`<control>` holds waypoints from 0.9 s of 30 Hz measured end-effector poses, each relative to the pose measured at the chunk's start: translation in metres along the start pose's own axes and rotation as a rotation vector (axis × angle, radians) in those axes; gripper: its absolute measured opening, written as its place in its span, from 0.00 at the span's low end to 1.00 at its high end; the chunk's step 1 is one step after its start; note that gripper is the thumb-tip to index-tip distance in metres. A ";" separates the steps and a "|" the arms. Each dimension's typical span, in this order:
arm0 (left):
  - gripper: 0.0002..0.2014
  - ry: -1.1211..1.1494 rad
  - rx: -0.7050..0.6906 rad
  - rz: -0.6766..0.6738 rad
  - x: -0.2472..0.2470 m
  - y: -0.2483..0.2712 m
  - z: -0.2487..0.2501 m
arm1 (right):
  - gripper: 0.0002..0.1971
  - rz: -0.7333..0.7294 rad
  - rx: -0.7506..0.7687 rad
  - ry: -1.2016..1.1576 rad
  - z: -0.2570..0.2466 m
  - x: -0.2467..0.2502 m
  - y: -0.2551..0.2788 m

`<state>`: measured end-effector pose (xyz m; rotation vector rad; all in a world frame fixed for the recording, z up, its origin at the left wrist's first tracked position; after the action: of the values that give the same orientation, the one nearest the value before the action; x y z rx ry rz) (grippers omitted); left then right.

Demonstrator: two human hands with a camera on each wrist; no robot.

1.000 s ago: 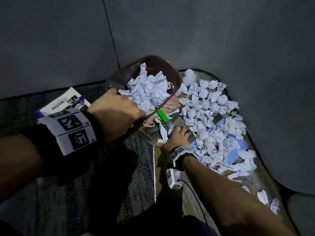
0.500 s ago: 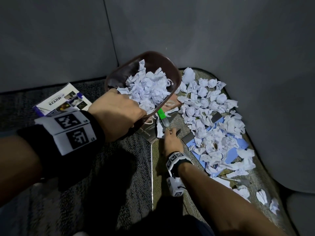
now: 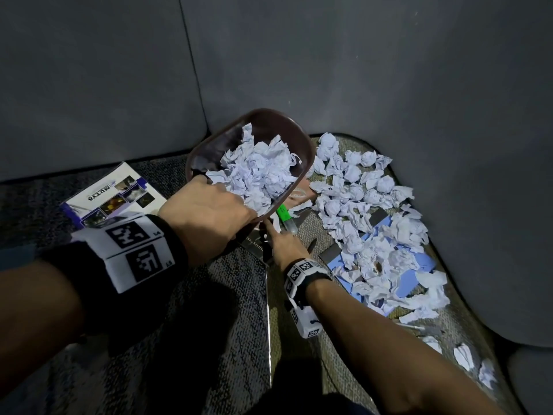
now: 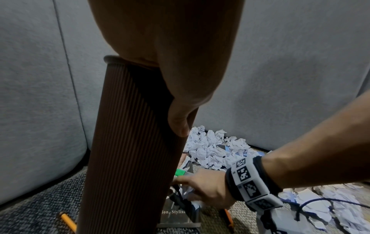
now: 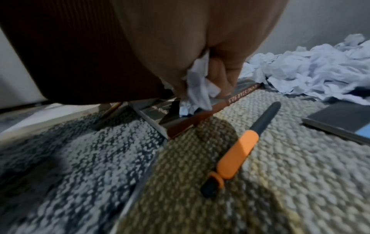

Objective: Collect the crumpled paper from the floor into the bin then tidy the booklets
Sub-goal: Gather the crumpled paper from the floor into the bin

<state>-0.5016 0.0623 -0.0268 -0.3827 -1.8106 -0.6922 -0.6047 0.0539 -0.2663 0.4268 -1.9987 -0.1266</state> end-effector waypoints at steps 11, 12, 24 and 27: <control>0.10 -0.008 0.016 0.012 -0.003 -0.005 0.000 | 0.13 0.610 -0.222 -0.490 0.023 0.084 0.051; 0.10 -0.009 0.012 0.003 -0.005 -0.005 -0.001 | 0.11 0.731 -0.177 -0.469 0.019 0.116 0.063; 0.15 -0.066 -0.058 0.029 -0.008 0.003 0.002 | 0.11 -0.271 0.179 0.147 -0.093 0.208 -0.017; 0.15 -0.074 -0.072 0.036 -0.010 0.004 0.002 | 0.10 -0.409 0.173 0.199 -0.101 0.188 -0.024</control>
<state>-0.4969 0.0674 -0.0358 -0.4930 -1.8476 -0.7279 -0.5839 -0.0251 -0.0680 0.9219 -1.7114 -0.1594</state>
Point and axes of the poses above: each hand's wrist, its own y-axis away from the middle knuckle, its own x-axis out of the back of the hand, z = x × y, the point moved 8 cm from there along -y, towards the middle knuckle, and after that the axes turned 15 degrees about x, right-handed, at the moved point
